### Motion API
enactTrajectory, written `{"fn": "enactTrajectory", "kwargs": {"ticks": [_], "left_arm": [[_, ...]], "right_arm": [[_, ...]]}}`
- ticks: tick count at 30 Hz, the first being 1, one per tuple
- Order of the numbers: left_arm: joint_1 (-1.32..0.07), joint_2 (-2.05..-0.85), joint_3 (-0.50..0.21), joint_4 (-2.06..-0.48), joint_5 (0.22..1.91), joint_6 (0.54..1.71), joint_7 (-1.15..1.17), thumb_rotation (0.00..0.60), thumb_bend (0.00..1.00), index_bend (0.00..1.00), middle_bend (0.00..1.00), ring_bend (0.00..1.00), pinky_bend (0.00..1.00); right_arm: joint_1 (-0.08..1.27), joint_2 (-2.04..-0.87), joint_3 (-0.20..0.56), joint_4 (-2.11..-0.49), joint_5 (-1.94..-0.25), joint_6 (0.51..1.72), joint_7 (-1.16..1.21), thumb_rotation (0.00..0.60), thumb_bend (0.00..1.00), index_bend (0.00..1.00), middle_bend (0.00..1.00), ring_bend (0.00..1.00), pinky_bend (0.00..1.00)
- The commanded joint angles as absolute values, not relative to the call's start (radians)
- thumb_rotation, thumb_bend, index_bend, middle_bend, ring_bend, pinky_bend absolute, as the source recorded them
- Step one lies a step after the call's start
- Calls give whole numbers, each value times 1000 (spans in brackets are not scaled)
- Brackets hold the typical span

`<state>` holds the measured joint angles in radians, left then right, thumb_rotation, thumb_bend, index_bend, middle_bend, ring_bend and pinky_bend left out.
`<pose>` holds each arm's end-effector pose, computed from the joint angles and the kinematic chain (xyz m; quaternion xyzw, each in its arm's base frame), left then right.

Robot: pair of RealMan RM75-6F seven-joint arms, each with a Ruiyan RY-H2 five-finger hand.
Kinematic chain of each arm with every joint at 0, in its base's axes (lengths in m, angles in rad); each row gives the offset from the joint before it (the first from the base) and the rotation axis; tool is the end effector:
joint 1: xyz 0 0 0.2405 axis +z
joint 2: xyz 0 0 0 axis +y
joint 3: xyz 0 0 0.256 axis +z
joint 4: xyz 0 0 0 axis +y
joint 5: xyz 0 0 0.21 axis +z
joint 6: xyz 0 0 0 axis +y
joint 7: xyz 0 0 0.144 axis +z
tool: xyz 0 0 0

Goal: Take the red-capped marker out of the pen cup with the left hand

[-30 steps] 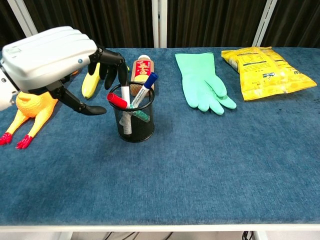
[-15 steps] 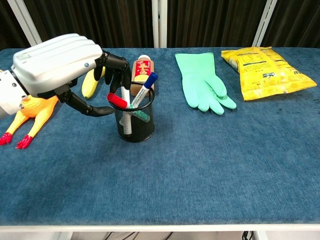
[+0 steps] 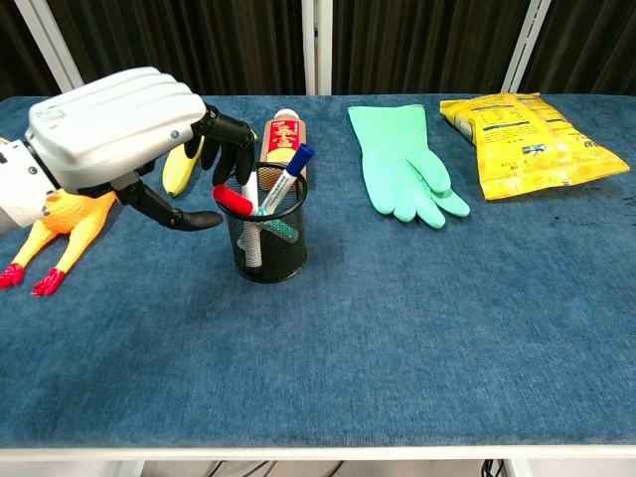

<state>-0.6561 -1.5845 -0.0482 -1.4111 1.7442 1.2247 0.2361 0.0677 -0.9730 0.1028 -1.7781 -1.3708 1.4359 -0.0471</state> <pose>-0.1255 0.2806 -0.0158 -0.7943 -0.1617 -0.4843 0.3292 -0.3046 -0.1838 0.1961 0.5599 -0.4118 0.3598 0.6224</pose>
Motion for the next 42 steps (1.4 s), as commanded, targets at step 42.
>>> {"fn": "enactTrajectory", "kwargs": {"ticks": [42], "left_arm": [[-676, -1589, -44, -1407, 1720, 1226, 229, 600, 345, 564, 614, 566, 512]], "right_arm": [[72, -968, 98, -1773, -1362, 1420, -42, 600, 177, 0, 0, 0, 0]]}}
